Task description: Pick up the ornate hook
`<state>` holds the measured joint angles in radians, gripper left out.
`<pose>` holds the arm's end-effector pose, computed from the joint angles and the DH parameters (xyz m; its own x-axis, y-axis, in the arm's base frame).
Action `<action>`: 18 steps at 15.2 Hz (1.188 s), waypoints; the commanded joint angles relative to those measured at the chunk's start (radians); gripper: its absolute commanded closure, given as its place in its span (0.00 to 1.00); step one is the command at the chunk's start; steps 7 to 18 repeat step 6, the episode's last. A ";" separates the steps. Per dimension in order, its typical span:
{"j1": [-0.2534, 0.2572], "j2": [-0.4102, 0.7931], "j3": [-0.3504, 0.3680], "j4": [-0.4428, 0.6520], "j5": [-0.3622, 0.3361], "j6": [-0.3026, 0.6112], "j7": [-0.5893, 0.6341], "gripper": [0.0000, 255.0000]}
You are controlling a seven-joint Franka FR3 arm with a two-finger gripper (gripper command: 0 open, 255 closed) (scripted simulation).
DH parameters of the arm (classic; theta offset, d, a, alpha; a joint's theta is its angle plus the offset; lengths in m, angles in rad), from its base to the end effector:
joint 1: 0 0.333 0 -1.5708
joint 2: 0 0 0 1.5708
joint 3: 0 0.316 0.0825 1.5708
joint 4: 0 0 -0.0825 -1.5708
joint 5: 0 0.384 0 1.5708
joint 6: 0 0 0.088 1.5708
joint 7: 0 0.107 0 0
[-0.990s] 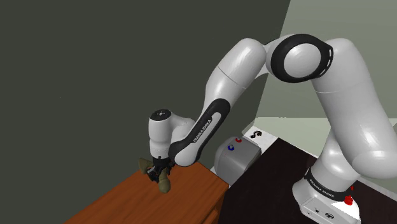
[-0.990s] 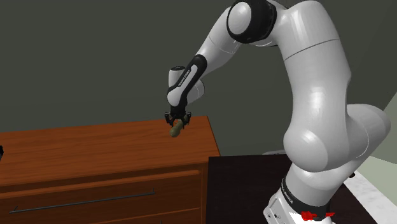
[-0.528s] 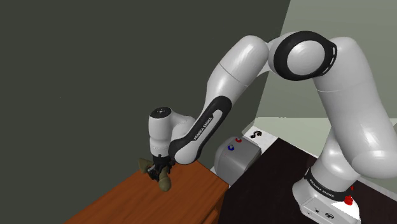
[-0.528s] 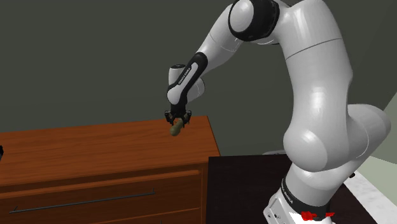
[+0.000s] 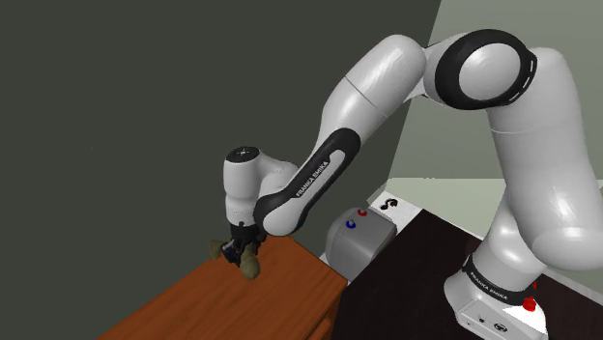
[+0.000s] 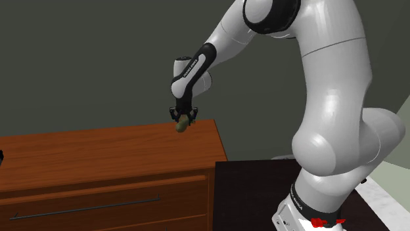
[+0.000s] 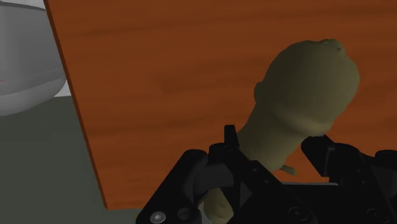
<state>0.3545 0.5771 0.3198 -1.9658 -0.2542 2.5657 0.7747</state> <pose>0.4859 0.3855 0.1942 0.9980 0.0546 0.0323 0.0565 -0.9965 -0.0618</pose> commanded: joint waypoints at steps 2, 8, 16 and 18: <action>-0.008 -0.032 0.013 -0.002 0.013 -0.026 -0.007 1.00; -0.014 -0.054 0.022 -0.003 0.024 -0.046 -0.014 1.00; -0.014 -0.054 0.022 -0.003 0.024 -0.046 -0.014 1.00; -0.014 -0.054 0.022 -0.003 0.024 -0.046 -0.014 1.00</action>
